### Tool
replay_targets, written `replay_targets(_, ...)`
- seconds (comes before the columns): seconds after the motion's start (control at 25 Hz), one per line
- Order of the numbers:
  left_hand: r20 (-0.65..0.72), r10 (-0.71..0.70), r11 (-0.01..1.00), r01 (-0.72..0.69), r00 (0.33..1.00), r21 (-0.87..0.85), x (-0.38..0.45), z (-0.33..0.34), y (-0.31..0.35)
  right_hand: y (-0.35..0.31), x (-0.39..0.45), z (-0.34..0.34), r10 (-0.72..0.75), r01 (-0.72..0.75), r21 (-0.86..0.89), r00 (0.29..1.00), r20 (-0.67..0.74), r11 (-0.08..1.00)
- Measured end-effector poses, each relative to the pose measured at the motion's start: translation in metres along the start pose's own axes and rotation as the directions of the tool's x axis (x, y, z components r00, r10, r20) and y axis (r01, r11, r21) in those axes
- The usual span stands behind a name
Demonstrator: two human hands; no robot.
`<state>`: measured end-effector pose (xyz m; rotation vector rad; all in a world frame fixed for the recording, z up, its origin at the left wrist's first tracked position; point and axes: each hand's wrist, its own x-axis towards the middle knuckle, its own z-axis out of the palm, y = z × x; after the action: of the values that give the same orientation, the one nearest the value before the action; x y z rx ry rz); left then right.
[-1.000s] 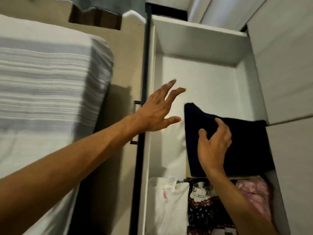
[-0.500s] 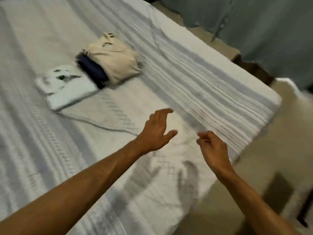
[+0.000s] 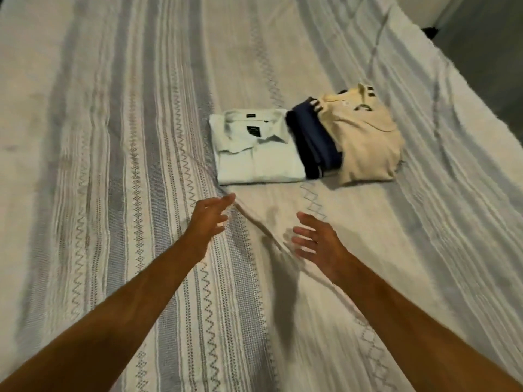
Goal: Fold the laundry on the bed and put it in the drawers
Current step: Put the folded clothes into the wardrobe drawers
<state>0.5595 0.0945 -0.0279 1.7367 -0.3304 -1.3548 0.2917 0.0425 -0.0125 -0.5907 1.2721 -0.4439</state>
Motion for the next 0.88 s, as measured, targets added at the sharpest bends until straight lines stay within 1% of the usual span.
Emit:
replay_targets(0.08, -0.016, 0.018, 0.991, -0.02, 1.0, -0.13, 0.039, -0.008, 0.003, -0.013, 0.058, 0.033, 0.006, -0.011, 0.125, 0.999, 0.039, 0.992)
replay_targets(0.16, 0.002, 0.03, 0.974, -0.029, 1.0, -0.223, 0.068, -0.001, 0.009, -0.026, 0.11, 0.058, -0.032, 0.034, 0.23, 0.999, -0.014, 0.973)
replay_targets(0.24, 0.026, 0.053, 0.953, -0.043, 0.998, -0.299, 0.105, 0.003, 0.012, -0.046, 0.167, 0.071, -0.094, 0.115, 0.304, 0.992, -0.08, 0.946)
replay_targets(0.28, 0.037, 0.062, 0.947, -0.047, 0.997, -0.318, 0.119, 0.001, 0.014, -0.056, 0.193, 0.078, -0.115, 0.139, 0.315, 0.989, -0.094, 0.939)
replay_targets(0.32, 0.04, 0.06, 0.951, -0.045, 0.997, -0.306, 0.131, -0.003, 0.017, -0.062, 0.215, 0.081, -0.105, 0.135, 0.295, 0.988, -0.117, 0.946)
replay_targets(0.4, 0.062, 0.047, 0.968, -0.03, 0.997, -0.25, 0.148, -0.006, 0.025, -0.07, 0.239, 0.085, -0.095, 0.136, 0.22, 0.978, -0.188, 0.966)
replay_targets(0.48, 0.049, 0.024, 0.976, -0.013, 0.998, -0.216, 0.155, 0.005, 0.026, -0.063, 0.235, 0.085, -0.141, 0.198, 0.226, 0.959, -0.247, 0.954)
replay_targets(0.52, 0.014, 0.009, 0.984, -0.007, 1.0, -0.178, 0.155, 0.013, 0.019, -0.053, 0.227, 0.082, -0.143, 0.206, 0.246, 0.958, -0.249, 0.947)
replay_targets(0.6, -0.042, -0.006, 0.993, 0.001, 0.999, -0.121, 0.139, 0.021, -0.007, -0.031, 0.197, 0.073, -0.142, 0.202, 0.307, 0.968, -0.207, 0.93)
replay_targets(0.64, -0.02, -0.007, 0.992, 0.005, 1.0, -0.123, 0.121, 0.022, -0.023, -0.017, 0.178, 0.063, -0.141, 0.196, 0.327, 0.973, -0.184, 0.924)
replay_targets(0.72, 0.101, -0.021, 0.985, 0.038, 0.995, -0.166, 0.073, 0.017, -0.059, 0.013, 0.134, 0.041, -0.103, 0.15, 0.341, 0.983, -0.155, 0.928)
replay_targets(0.76, 0.147, -0.045, 0.985, 0.069, 0.988, -0.157, 0.045, 0.014, -0.078, 0.031, 0.105, 0.029, -0.07, 0.12, 0.345, 0.986, -0.154, 0.931)
replay_targets(0.88, 0.234, -0.112, 0.991, 0.126, 0.966, -0.045, -0.029, 0.004, -0.137, 0.105, 0.02, -0.007, 0.002, 0.078, 0.368, 0.977, -0.212, 0.927)
